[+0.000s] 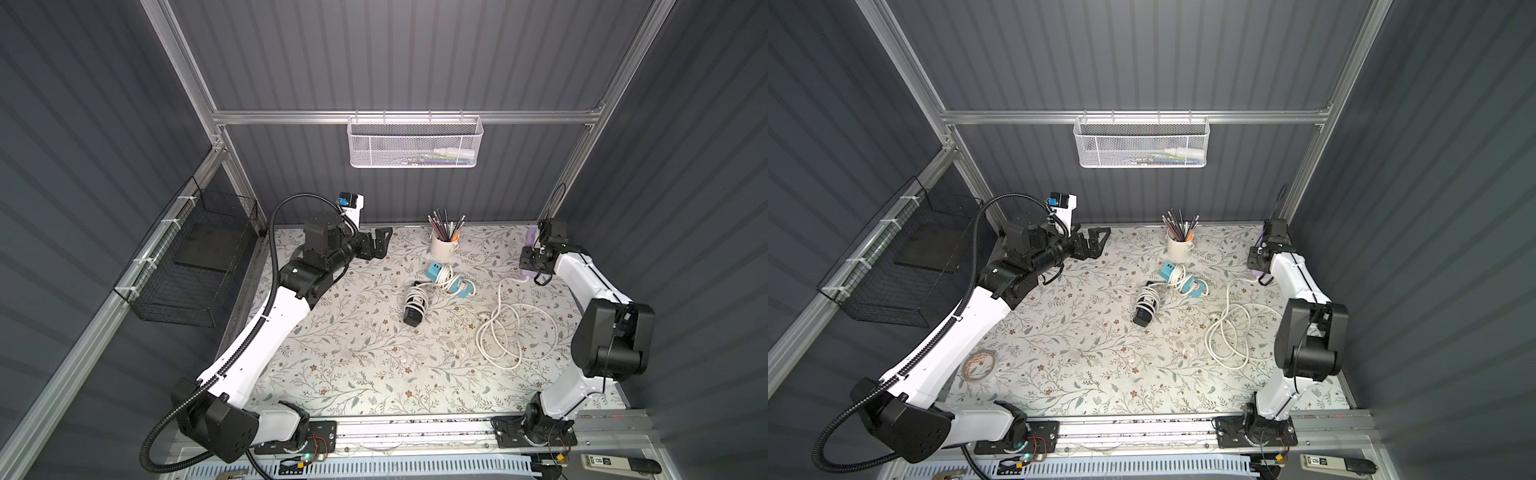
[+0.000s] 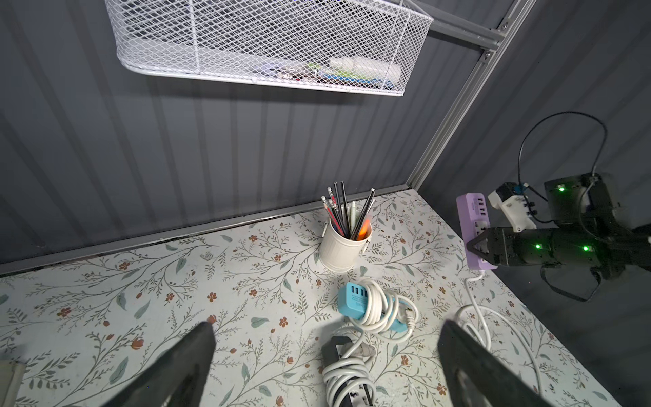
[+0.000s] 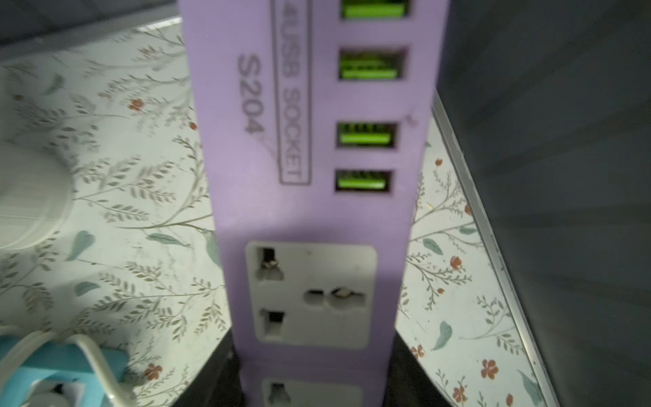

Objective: Unwrap the cord wrapped around the power strip
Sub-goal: Place the power strip at the center of the board.

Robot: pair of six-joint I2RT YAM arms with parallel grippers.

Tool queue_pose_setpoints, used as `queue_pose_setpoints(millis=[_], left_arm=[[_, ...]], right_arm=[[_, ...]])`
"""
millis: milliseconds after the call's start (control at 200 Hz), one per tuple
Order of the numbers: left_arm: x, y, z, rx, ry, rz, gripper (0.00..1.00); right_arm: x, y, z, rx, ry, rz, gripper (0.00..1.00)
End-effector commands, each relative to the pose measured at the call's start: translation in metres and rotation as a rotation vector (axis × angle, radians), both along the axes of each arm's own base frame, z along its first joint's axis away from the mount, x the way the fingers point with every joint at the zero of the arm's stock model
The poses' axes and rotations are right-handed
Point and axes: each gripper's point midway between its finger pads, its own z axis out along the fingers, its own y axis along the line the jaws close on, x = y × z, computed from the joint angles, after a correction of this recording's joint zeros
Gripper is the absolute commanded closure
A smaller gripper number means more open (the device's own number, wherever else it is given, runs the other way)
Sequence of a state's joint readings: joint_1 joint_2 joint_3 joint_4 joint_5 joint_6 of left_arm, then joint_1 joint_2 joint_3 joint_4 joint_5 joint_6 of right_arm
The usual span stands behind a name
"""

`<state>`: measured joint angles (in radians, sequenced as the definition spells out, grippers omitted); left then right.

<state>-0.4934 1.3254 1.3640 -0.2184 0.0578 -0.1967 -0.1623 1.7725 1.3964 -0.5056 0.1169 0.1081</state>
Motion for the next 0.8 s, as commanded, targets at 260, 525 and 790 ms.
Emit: queue_pose_setpoints(millis=[260, 525, 790], left_arm=[[0.001, 0.006, -0.007, 0.038, -0.04, 0.011, 0.0], [-0.001, 0.007, -0.008, 0.038, -0.039, 0.014, 0.0], [0.0, 0.005, -0.008, 0.038, -0.035, 0.005, 0.0]], right_arm=[[0.002, -0.028, -0.039, 0.078, 0.135, -0.104, 1.0], [0.006, -0.027, -0.069, 0.118, 0.195, -0.108, 1.0], [0.008, -0.027, -0.084, 0.146, 0.241, -0.106, 0.95]])
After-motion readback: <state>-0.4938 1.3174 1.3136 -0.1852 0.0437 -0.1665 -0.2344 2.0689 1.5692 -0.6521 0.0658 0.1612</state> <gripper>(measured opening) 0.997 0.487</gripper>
